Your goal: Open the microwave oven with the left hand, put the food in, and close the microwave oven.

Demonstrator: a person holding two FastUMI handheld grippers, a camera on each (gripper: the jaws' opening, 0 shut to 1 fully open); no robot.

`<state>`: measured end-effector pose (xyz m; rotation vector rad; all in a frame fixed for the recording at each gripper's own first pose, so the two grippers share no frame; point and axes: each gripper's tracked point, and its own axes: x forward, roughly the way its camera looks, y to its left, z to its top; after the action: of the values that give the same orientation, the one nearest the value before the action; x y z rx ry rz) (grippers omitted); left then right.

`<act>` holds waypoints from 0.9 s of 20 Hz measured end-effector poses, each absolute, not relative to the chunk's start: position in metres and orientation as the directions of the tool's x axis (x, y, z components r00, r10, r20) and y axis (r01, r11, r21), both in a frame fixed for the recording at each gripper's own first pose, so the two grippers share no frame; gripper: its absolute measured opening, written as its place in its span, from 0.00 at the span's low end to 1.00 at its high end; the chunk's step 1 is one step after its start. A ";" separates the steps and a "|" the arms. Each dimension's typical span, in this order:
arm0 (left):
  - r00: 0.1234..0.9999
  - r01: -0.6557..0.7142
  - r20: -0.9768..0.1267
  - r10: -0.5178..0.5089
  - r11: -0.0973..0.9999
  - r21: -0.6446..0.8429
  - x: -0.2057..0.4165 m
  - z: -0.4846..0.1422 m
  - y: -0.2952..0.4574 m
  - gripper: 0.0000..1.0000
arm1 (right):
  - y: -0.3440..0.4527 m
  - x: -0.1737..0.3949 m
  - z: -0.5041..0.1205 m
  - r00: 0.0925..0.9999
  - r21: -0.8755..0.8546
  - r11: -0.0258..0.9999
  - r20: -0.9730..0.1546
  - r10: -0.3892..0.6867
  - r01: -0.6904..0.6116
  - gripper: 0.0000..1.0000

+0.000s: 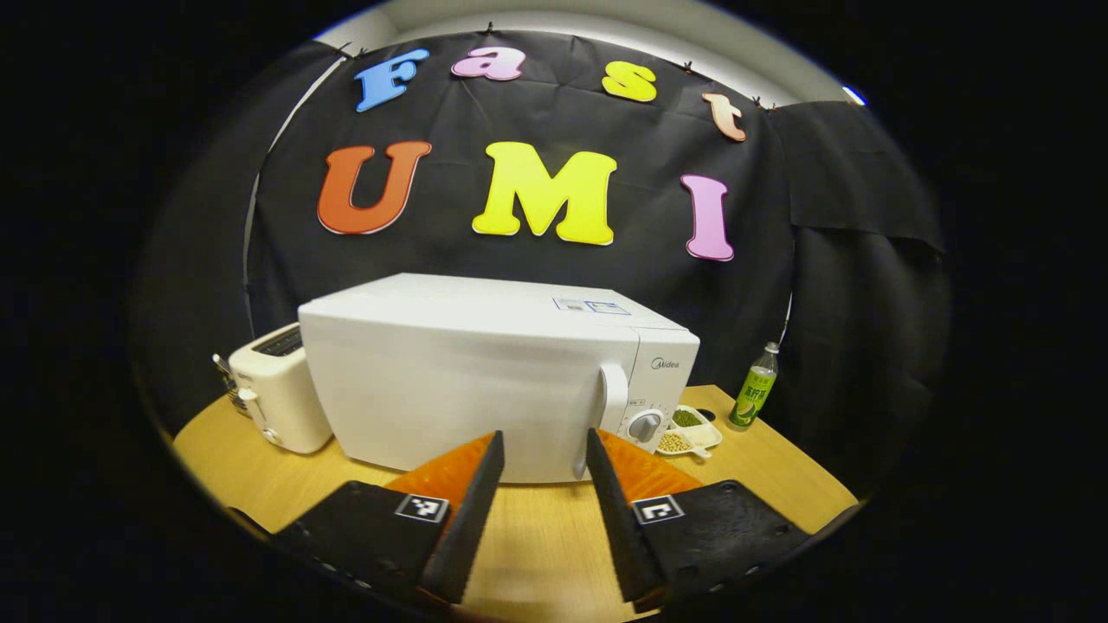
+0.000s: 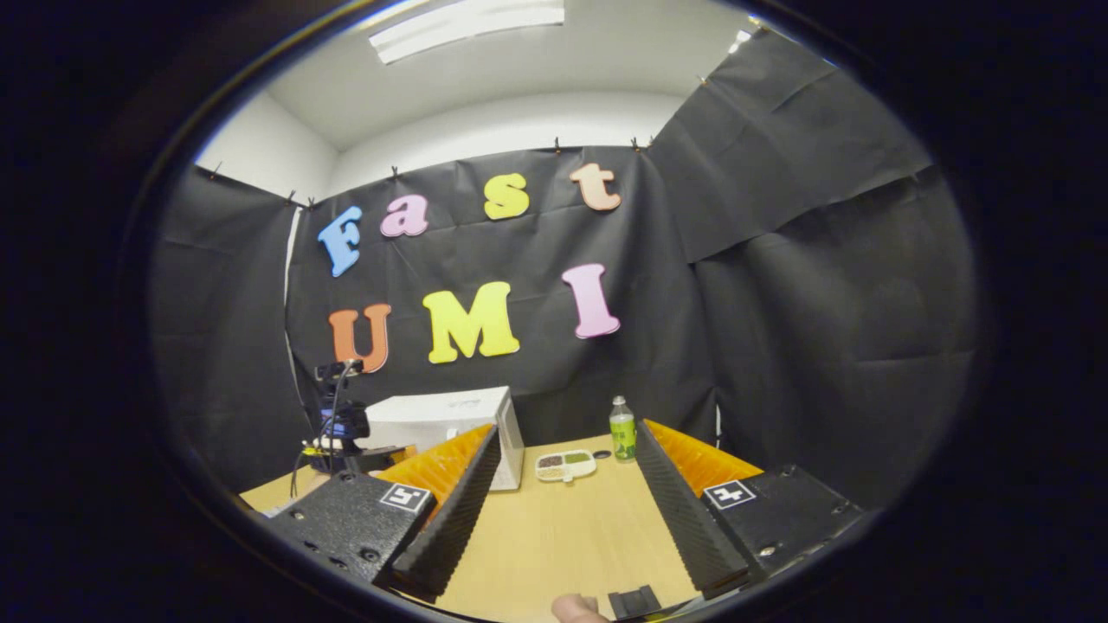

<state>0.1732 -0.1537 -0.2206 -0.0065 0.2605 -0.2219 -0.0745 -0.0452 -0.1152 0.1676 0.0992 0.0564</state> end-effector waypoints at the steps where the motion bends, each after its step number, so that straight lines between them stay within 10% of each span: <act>1: 0.954 0.198 -0.233 -0.191 0.980 0.007 0.160 -0.209 -0.144 0.66 | -0.038 -0.071 -0.114 0.993 0.167 0.984 -0.093 0.077 -0.061 0.99; 4: 0.961 0.157 -0.234 -0.146 0.987 0.032 0.109 -0.188 -0.128 0.94 | -0.021 -0.057 -0.111 0.990 0.179 0.980 -0.091 0.105 -0.087 0.99; 18: 0.999 0.023 -0.025 -0.022 0.998 0.051 -0.032 -0.048 -0.078 0.95 | 0.002 -0.048 -0.064 0.994 0.154 0.983 -0.034 0.105 -0.099 1.00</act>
<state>-0.0322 -0.0776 -0.0480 0.0515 0.0245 -0.0225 -0.0478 0.0021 -0.0645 0.1526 0.0417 0.1025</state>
